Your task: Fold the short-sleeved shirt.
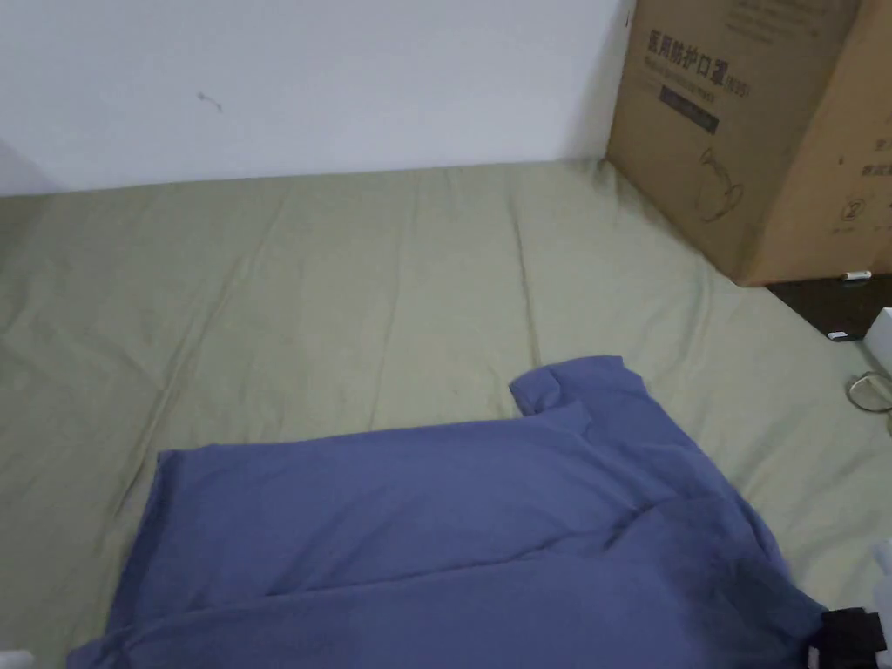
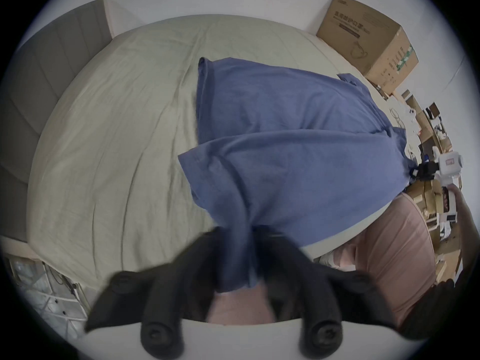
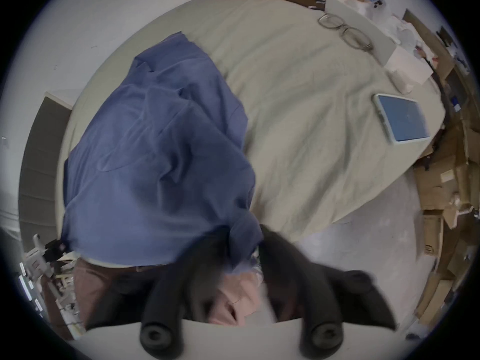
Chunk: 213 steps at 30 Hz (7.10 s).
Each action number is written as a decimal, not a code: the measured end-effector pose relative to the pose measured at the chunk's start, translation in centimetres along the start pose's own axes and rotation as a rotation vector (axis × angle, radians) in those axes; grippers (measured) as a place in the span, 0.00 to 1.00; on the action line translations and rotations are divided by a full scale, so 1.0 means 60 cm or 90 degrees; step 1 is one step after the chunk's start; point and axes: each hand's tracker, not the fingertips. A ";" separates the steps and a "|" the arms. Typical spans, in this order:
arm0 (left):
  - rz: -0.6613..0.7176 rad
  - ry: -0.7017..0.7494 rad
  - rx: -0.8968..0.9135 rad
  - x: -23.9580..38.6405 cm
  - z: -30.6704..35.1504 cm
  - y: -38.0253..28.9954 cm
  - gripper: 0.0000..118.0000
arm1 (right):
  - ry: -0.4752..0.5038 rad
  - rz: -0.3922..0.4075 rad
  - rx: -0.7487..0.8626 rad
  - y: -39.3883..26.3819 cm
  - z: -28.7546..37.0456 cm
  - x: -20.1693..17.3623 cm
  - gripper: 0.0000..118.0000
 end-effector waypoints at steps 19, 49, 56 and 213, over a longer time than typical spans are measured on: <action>-0.010 0.037 0.521 0.063 0.189 0.072 0.00 | 0.248 0.148 0.538 -0.057 0.239 -0.245 0.01; -0.048 0.008 0.115 -0.087 -0.186 0.379 0.00 | 0.210 0.119 0.311 0.308 0.011 -0.244 0.04; -0.062 -0.016 0.161 -0.063 -0.107 0.376 0.00 | -0.006 0.144 0.081 0.503 -0.154 -0.254 0.91; -0.064 -0.136 -0.037 0.284 -0.219 0.177 0.01 | 0.170 0.230 0.525 -0.132 0.181 -0.219 0.00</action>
